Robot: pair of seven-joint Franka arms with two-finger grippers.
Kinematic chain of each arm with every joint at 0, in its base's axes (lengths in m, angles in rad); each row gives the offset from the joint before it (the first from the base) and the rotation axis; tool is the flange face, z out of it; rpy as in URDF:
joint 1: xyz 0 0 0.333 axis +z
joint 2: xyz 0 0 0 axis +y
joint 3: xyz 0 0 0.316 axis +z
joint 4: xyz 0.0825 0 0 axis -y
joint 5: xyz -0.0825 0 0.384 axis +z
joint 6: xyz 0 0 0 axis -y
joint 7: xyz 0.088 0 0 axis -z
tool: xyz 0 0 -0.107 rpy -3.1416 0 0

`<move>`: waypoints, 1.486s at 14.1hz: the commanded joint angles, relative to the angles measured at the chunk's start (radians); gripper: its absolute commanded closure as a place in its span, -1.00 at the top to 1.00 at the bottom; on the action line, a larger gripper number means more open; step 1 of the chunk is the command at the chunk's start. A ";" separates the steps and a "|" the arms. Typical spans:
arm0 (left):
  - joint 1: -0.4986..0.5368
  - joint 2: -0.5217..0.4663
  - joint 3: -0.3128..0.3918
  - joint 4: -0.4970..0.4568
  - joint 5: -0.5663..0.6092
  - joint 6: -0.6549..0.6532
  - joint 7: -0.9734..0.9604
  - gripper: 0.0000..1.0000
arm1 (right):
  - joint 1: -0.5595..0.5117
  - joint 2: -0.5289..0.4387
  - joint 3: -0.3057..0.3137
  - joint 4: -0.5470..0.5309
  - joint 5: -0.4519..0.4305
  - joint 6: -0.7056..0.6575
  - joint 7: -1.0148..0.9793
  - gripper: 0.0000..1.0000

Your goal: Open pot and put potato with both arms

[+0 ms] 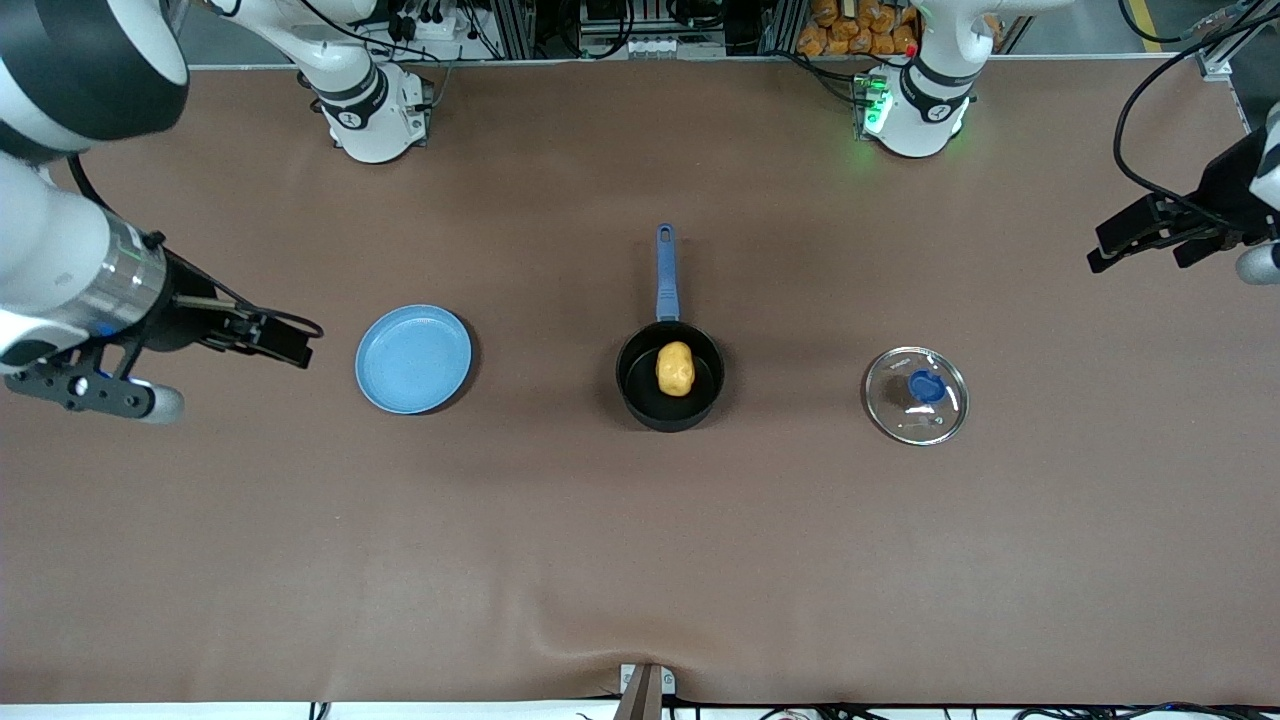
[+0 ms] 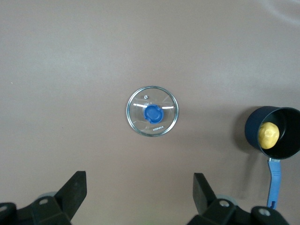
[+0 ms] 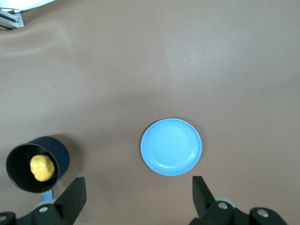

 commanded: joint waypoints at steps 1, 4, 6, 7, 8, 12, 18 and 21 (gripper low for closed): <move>0.002 -0.024 0.009 -0.029 -0.028 0.027 0.013 1.00 | -0.019 -0.178 -0.043 -0.198 -0.018 0.012 -0.129 1.00; 0.002 -0.034 0.010 -0.026 -0.021 0.029 0.007 1.00 | -0.013 -0.314 -0.117 -0.354 -0.003 0.049 -0.237 1.00; 0.015 -0.022 0.006 -0.007 -0.021 0.023 0.001 1.00 | -0.011 -0.420 -0.164 -0.486 0.040 0.119 -0.274 1.00; 0.017 -0.021 0.006 -0.006 -0.021 0.023 -0.005 1.00 | -0.011 -0.469 -0.169 -0.552 0.042 0.155 -0.301 1.00; 0.017 -0.021 0.007 -0.006 -0.019 0.023 -0.004 1.00 | -0.011 -0.506 -0.184 -0.598 0.042 0.173 -0.324 1.00; 0.021 -0.001 0.012 0.010 -0.016 0.023 -0.007 1.00 | -0.011 -0.545 -0.236 -0.617 0.042 0.149 -0.441 1.00; 0.045 0.001 0.007 0.004 -0.013 0.029 0.010 1.00 | -0.011 -0.546 -0.244 -0.613 0.049 0.158 -0.436 1.00; 0.037 0.002 0.000 0.001 0.015 0.032 0.018 1.00 | -0.010 -0.548 -0.244 -0.610 0.091 0.158 -0.435 1.00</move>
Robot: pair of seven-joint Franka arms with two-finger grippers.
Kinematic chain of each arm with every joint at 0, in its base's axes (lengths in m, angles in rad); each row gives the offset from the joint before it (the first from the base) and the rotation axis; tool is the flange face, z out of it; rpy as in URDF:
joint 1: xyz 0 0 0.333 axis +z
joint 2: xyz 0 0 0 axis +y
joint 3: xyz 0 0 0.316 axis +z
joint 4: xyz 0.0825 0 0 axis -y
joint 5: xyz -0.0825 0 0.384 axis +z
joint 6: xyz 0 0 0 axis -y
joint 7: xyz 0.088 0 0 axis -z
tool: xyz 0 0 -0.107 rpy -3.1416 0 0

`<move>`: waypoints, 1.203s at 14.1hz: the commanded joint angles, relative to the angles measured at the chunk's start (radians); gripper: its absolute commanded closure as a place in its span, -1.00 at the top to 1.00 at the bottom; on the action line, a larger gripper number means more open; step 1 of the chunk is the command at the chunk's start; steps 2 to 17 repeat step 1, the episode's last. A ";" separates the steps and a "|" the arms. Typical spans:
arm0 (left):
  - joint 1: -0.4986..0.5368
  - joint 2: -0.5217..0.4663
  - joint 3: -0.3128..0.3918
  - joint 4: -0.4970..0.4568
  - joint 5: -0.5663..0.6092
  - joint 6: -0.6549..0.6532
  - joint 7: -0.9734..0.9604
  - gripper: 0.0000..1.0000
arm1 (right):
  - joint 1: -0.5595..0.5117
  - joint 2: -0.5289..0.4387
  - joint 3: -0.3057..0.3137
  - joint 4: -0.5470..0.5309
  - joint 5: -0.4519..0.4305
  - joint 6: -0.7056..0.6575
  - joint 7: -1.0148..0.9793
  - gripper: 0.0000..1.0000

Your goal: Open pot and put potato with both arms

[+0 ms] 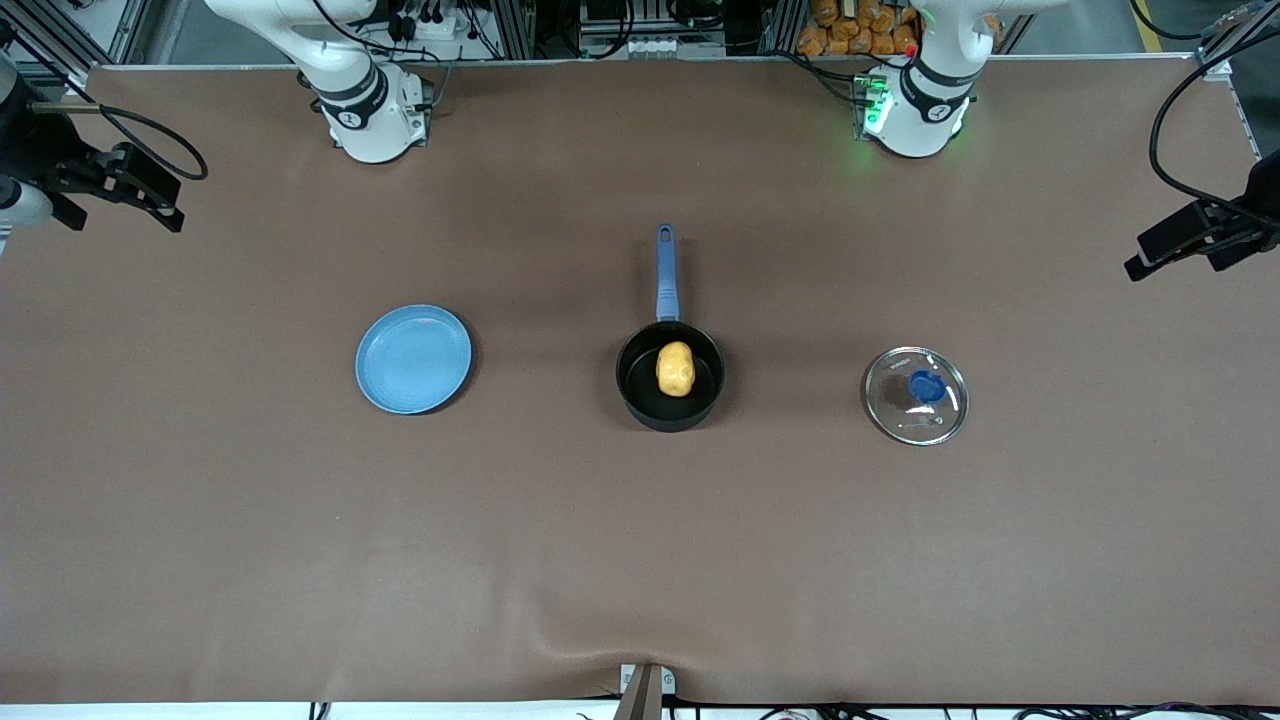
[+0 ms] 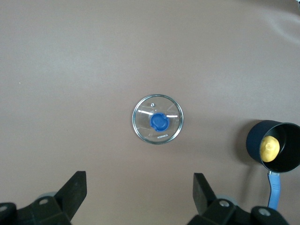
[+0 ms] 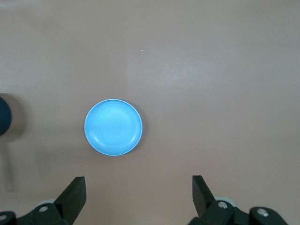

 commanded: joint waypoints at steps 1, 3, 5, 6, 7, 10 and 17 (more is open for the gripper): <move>-0.002 0.001 -0.009 0.000 0.022 0.004 0.014 1.00 | -0.012 -0.022 0.001 -0.024 0.037 0.016 -0.012 1.00; -0.002 0.001 -0.009 0.000 0.022 0.004 0.014 1.00 | -0.012 -0.022 0.001 -0.024 0.037 0.016 -0.012 1.00; -0.002 0.001 -0.009 0.000 0.022 0.004 0.014 1.00 | -0.012 -0.022 0.001 -0.024 0.037 0.016 -0.012 1.00; -0.002 0.001 -0.009 0.000 0.022 0.004 0.014 1.00 | -0.012 -0.022 0.001 -0.024 0.037 0.016 -0.012 1.00; -0.002 0.001 -0.009 0.000 0.022 0.004 0.014 1.00 | -0.012 -0.022 0.001 -0.024 0.037 0.016 -0.012 1.00; -0.002 0.001 -0.009 0.000 0.022 0.004 0.014 1.00 | -0.012 -0.022 0.001 -0.024 0.037 0.016 -0.012 1.00; -0.002 0.001 -0.009 0.000 0.022 0.004 0.014 1.00 | -0.012 -0.022 0.001 -0.024 0.037 0.016 -0.012 1.00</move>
